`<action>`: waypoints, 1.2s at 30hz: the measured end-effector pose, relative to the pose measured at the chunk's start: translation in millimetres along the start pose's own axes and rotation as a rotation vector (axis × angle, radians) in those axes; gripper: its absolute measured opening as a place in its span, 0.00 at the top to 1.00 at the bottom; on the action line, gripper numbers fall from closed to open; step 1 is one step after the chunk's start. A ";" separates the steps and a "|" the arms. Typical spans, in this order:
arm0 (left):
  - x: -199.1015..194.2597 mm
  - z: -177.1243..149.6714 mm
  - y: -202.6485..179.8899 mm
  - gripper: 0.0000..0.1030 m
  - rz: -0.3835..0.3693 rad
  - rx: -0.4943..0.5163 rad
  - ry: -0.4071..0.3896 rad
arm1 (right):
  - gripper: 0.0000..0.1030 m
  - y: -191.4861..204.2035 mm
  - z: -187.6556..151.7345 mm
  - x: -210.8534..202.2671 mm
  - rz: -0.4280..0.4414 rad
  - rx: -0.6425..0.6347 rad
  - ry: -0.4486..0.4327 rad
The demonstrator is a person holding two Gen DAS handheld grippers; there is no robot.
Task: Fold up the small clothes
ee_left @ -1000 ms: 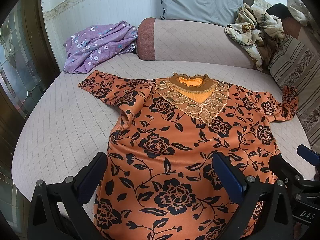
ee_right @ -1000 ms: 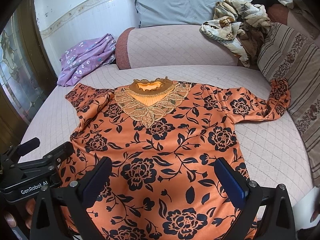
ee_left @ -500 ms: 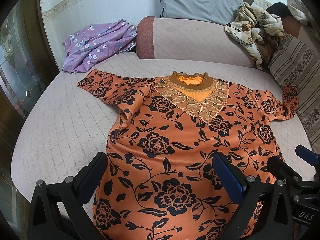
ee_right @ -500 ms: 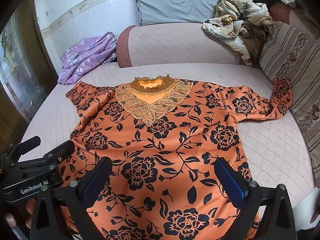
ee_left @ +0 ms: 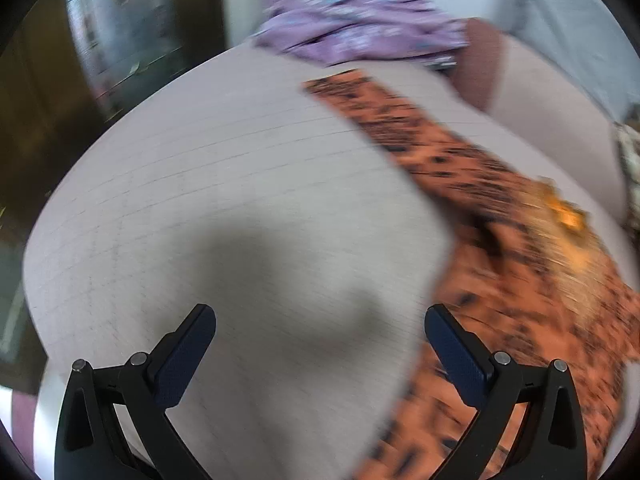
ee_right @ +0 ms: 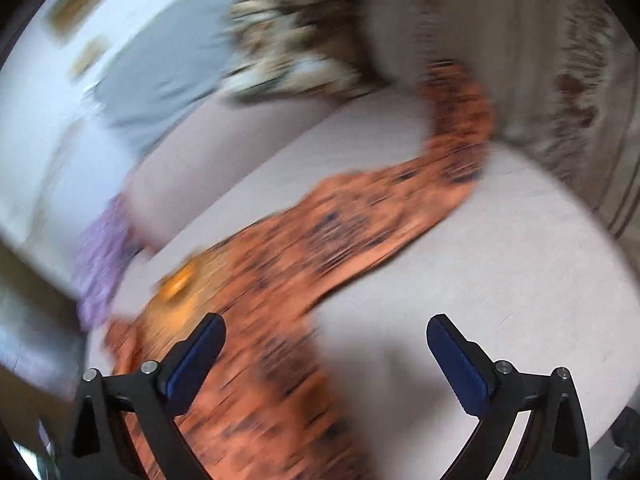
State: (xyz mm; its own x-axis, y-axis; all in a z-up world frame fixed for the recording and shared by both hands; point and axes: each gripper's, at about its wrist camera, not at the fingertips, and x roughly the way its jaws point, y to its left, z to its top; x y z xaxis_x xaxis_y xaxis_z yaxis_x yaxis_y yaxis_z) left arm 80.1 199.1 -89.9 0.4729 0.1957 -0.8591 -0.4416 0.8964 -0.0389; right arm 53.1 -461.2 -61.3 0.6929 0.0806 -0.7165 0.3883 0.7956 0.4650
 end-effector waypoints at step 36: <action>57.1 8.6 7.7 0.00 0.085 -0.017 -0.076 | 0.50 255.2 1.8 28.9 0.422 -0.386 -0.048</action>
State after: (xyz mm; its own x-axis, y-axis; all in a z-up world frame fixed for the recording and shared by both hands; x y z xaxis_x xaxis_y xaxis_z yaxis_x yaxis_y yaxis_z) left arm 110.2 220.7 -134.9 0.4894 0.3007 -0.8186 -0.4954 0.8684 0.0229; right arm 173.2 -256.9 37.5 0.7698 0.4191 -0.4814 -0.1720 0.8625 0.4759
